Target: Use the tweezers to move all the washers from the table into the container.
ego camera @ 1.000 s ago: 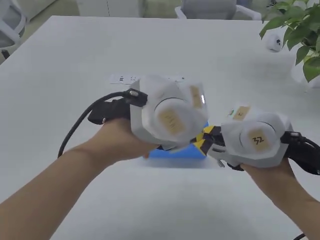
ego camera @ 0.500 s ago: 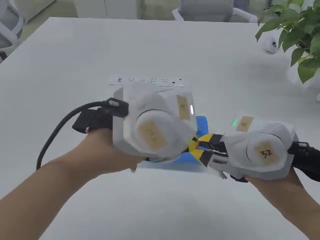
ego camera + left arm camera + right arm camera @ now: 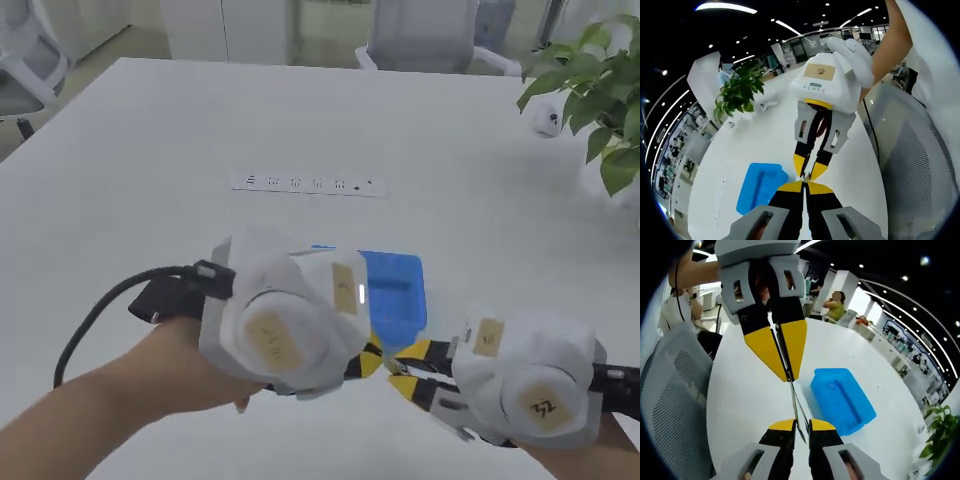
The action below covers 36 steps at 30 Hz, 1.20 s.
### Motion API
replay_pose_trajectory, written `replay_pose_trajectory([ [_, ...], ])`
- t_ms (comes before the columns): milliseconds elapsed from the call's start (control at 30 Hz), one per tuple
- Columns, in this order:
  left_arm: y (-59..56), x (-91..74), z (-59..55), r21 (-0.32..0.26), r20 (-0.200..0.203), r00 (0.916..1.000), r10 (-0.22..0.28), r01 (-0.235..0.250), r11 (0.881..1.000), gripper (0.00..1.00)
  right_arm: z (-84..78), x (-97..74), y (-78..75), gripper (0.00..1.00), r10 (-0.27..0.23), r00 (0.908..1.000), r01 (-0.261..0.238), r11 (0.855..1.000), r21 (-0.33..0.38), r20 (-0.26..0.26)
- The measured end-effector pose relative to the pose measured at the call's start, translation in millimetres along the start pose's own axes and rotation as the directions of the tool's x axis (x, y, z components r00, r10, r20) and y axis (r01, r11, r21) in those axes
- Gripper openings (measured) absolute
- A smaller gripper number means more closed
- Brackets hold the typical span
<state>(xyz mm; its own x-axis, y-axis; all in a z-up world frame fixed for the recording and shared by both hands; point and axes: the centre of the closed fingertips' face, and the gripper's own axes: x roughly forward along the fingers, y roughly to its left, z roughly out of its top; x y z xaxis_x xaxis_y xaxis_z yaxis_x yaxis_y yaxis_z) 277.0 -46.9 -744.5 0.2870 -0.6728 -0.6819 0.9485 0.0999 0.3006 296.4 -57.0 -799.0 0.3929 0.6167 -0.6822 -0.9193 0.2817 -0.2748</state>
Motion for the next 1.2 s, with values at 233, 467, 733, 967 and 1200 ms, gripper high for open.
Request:
replay_pose_trajectory([
  [233, -19.8, 16.5, -27.1, -0.023, -0.045, 0.9977, -0.051, 0.050, 0.998, 0.00, -20.7, 8.5, 21.1, 0.07, 0.063, 0.9967, -0.059, 0.995, 0.077, -0.050],
  [467, -23.7, 33.8, -55.7, -0.034, -0.111, 0.9902, -0.085, 0.081, 0.996, 0.00, -32.8, 25.7, 28.1, 0.04, 0.078, 0.9920, -0.068, 0.992, 0.102, -0.099],
  [733, -27.4, 46.2, -90.6, -0.106, -0.168, 0.9804, -0.103, 0.086, 0.991, 0.00, -32.7, 24.3, 31.7, 0.16, 0.096, 0.9934, -0.075, 0.956, 0.284, -0.062],
  [967, -32.7, 60.9, -113.4, -0.145, -0.239, 0.9617, -0.134, 0.101, 0.984, 0.00, -27.4, -1.8, 38.7, 0.22, 0.029, 0.9995, -0.022, 0.904, 0.428, -0.011],
  [1200, -36.7, 63.2, -121.9, -0.126, -0.286, 0.9464, -0.150, 0.118, 0.985, 0.00, -20.9, -28.6, 26.9, 0.22, -0.087, 0.9951, 0.047, 0.829, 0.557, 0.046],
])
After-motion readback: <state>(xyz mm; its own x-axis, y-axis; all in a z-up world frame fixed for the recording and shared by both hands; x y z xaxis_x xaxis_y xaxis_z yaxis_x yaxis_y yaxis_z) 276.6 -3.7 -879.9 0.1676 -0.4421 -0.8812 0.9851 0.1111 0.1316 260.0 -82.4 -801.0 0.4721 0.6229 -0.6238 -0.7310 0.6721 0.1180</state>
